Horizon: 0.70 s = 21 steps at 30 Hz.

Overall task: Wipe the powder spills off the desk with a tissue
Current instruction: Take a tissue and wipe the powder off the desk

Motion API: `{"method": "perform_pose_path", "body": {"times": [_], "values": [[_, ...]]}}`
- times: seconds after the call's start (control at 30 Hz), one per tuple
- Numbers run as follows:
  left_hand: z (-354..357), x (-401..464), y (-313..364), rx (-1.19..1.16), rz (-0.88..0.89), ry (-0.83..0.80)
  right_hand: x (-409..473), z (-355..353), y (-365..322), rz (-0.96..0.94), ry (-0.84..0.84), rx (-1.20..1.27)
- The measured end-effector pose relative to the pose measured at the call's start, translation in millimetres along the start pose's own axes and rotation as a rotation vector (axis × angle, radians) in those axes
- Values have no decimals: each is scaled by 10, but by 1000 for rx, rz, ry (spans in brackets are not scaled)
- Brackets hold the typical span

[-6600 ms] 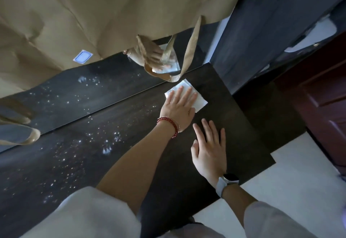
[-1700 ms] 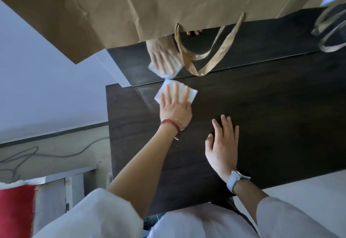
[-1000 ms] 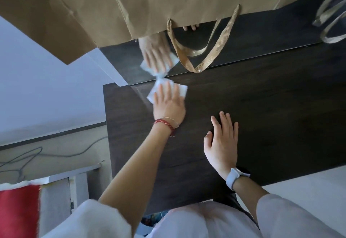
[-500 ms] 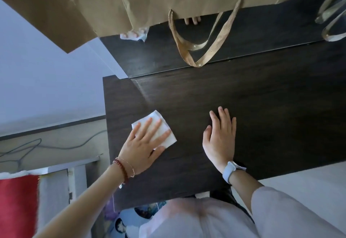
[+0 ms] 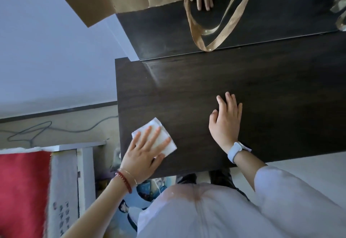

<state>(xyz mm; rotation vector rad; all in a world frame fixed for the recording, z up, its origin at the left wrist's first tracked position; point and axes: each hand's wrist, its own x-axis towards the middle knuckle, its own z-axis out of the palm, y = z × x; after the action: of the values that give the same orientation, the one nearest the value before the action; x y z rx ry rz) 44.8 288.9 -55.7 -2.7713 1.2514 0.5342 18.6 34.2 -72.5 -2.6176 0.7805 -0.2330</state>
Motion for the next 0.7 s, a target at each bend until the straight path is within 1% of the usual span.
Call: {"method": "perform_pose_path", "body": {"times": [0.07, 0.1, 0.13, 0.17, 0.23, 0.3, 0.33, 0.37, 0.4, 0.47, 0.5, 0.53, 0.6, 0.67, 0.7], "values": [[31, -95, -94, -111, -206, 4, 2, -24, -8, -3, -38, -9], [46, -122, -93, -146, -275, 23, 0, -38, -12, -4, -59, -23], [50, -143, -60, -164, -304, 21, -11, -52, -21, -8, -80, -36], [48, -158, 1, -167, -283, 12, -37, -65, -38, -21, -100, -41], [51, -172, 170, -127, -108, 30, -147, -93, -88, -100, -131, -10], [54, -162, 289, -122, 69, 76, -323, -123, -164, -241, -170, 73], [44, -151, 317, -168, 107, 118, -428, -137, -207, -318, -193, 122], [52, -141, 325, -269, 107, 170, -534, -145, -248, -388, -217, 164], [59, -149, 323, -437, 67, 217, -636, -150, -287, -443, -244, 194], [51, -202, 296, -788, -103, 334, -806, -152, -368, -508, -307, 219], [42, -233, 271, -861, -188, 416, -868, -148, -418, -529, -341, 217], [32, -268, 243, -855, -245, 491, -923, -140, -479, -557, -373, 211], [43, -328, 180, -747, -291, 604, -1003, -101, -647, -625, -422, 184], [70, -370, 107, -634, -339, 628, -1057, -43, -848, -674, -439, 140], [86, -388, 70, -596, -388, 603, -1078, -16, -944, -691, -433, 124]]}}
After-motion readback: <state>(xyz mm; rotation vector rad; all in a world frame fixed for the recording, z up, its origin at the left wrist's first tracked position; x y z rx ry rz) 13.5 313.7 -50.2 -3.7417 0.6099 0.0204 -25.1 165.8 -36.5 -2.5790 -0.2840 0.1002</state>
